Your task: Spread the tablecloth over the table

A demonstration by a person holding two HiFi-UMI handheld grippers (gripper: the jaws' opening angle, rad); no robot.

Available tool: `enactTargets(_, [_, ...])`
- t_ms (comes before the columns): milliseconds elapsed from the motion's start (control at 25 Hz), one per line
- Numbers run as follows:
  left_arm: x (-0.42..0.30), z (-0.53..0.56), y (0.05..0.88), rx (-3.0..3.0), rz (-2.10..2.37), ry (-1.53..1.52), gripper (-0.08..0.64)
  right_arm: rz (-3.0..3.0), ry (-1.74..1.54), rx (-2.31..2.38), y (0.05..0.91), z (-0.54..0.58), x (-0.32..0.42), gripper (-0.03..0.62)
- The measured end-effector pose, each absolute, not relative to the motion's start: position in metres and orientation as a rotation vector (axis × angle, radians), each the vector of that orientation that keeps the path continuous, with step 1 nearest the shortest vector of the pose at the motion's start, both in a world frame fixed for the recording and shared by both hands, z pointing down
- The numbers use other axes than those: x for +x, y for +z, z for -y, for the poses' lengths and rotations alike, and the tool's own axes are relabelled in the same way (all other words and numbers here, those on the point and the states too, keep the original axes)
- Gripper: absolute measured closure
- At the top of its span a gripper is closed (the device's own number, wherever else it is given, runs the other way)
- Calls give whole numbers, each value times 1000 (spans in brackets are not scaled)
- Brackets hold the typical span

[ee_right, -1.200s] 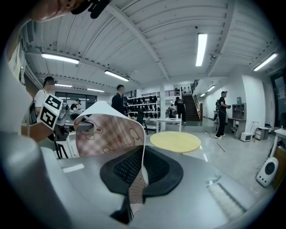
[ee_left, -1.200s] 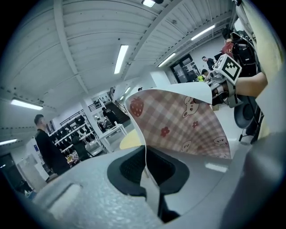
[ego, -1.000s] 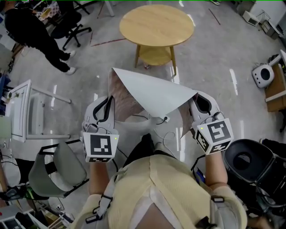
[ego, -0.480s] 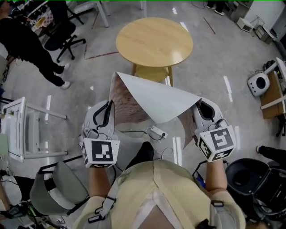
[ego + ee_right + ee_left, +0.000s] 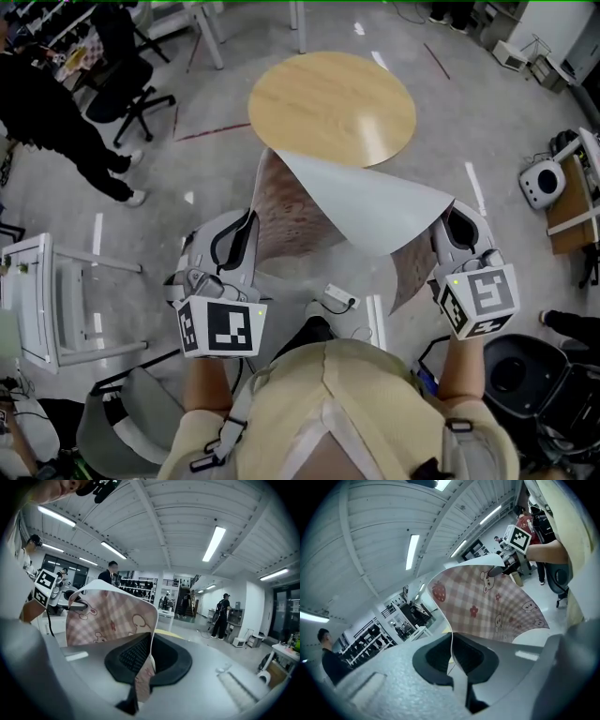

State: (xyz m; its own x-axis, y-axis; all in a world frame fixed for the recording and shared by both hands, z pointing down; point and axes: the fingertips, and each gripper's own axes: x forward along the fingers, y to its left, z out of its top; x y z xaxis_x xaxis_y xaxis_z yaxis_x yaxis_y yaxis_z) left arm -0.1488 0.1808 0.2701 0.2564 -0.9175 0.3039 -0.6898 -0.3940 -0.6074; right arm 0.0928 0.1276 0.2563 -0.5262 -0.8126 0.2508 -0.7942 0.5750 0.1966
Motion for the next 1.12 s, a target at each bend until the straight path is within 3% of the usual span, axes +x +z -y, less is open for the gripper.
enactTargets(520, [-169, -117, 229, -2106, -1331, -814, 552, 2383, -257, 1456, 206, -60, 81, 584])
enactTargets(1120, [-174, 2, 226, -2003, -1318, -933, 551, 2401, -344, 1431, 213, 70, 77, 583])
